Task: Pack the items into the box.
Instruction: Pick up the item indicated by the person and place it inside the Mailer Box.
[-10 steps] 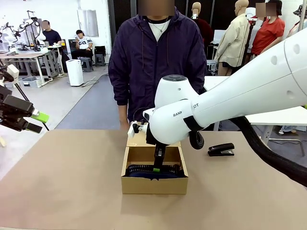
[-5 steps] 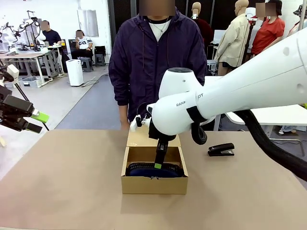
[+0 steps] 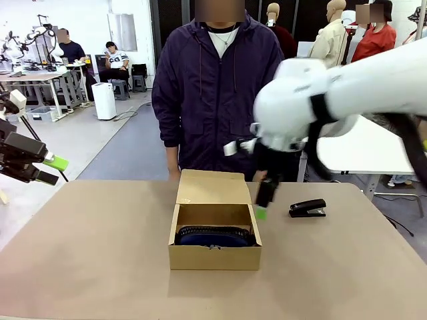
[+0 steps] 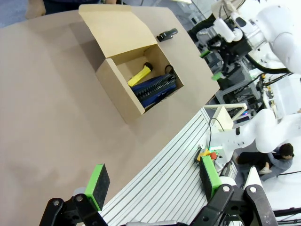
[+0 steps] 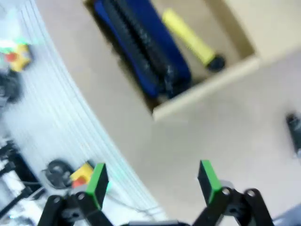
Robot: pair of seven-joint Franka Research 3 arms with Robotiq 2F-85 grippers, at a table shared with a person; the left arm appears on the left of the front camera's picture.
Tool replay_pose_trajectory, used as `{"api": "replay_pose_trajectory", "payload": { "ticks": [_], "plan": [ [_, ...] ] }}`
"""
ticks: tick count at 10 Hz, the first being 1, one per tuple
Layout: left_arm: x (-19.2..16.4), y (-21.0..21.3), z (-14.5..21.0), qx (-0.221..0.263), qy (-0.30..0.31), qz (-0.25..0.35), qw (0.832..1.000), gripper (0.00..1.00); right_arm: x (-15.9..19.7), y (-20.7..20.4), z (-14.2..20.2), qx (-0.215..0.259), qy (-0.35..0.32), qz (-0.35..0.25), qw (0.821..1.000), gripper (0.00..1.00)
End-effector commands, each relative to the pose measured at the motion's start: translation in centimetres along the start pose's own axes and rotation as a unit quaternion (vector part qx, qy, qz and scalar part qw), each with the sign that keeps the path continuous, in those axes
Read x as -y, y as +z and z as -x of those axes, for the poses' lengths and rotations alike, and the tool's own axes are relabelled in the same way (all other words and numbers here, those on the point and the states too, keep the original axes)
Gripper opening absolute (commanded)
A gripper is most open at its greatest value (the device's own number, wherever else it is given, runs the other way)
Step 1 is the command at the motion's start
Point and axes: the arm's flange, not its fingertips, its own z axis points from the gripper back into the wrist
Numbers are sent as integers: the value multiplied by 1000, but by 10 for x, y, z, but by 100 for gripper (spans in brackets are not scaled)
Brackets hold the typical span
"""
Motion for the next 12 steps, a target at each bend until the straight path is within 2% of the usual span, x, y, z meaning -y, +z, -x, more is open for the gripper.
{"api": "replay_pose_trajectory", "payload": {
  "ticks": [1, 2, 3, 4, 5, 6, 8, 9, 10, 11, 12],
  "plan": [
    [0, 2, 1, -4, -2, 1, 1000, 100, 26, 18, 75, 52, -141, -92, 984, 100],
    [0, 2, 1, -4, -2, 1, 1000, 100, 40, 22, 119, 92, -203, -130, 966, 100],
    [0, 2, 1, -4, -2, 1, 1000, 100, 50, 23, 158, 142, -255, -178, 940, 100],
    [0, 2, 1, -4, -2, 1, 1000, 100, 61, 23, 193, 218, -346, -232, 883, 100],
    [0, 2, 1, -4, -2, 1, 1000, 100, 71, 20, 217, 276, -433, -265, 816, 100],
    [0, 2, 1, -4, -2, 1, 1000, 100, 79, 13, 237, 313, -496, -298, 753, 100],
    [0, 2, 1, -4, -2, 1, 1000, 100, 90, -1, 271, 370, -530, -374, 665, 100],
    [0, 2, 1, -4, -2, 1, 1000, 100, 96, -8, 281, 389, -557, -377, 629, 100],
    [0, 2, 1, -4, -2, 1, 1000, 100, 99, -12, 286, 424, -532, -387, 622, 100],
    [0, 2, 1, -4, -2, 1, 1000, 100, 101, -3, 288, 275, -505, -351, 739, 100],
    [0, 2, 1, -4, -2, 1, 1000, 100, 101, -3, 288, 275, -505, -351, 739, 100]
  ]
}}
